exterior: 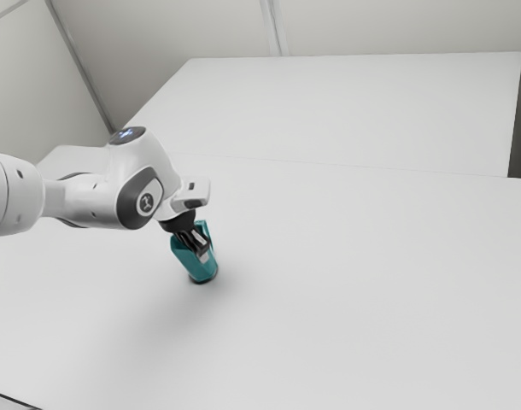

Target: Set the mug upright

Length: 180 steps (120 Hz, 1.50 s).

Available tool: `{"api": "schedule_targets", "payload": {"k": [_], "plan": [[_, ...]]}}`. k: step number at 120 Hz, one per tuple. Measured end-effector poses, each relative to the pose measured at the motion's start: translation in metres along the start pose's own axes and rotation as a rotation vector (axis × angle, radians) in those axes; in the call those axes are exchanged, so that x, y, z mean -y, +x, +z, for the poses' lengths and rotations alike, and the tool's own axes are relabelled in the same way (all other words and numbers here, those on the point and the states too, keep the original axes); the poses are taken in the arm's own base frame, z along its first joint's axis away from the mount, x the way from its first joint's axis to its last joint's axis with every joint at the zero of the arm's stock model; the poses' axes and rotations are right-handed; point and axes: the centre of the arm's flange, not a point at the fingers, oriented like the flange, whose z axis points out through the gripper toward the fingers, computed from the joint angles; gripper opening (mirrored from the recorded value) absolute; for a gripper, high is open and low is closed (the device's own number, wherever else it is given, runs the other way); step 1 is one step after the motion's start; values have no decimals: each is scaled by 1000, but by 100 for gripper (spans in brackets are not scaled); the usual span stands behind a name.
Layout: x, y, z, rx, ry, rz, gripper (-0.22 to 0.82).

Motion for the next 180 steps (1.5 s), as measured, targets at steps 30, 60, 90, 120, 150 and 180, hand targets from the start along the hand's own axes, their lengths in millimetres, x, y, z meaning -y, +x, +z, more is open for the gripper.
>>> {"api": "schedule_targets", "payload": {"k": [30, 60, 90, 120, 150, 180], "plan": [[-6, 1, 1, 1, -1, -11, 13], [-15, 2, -17, -18, 25, -4, 46], [-33, 6, -59, -39, 68, 19, 56], [-13, 30, -124, -36, 48, -68, 59], [-50, 63, -191, -38, 23, -78, 60], [-64, 91, -244, -31, -11, -105, 60]]}}
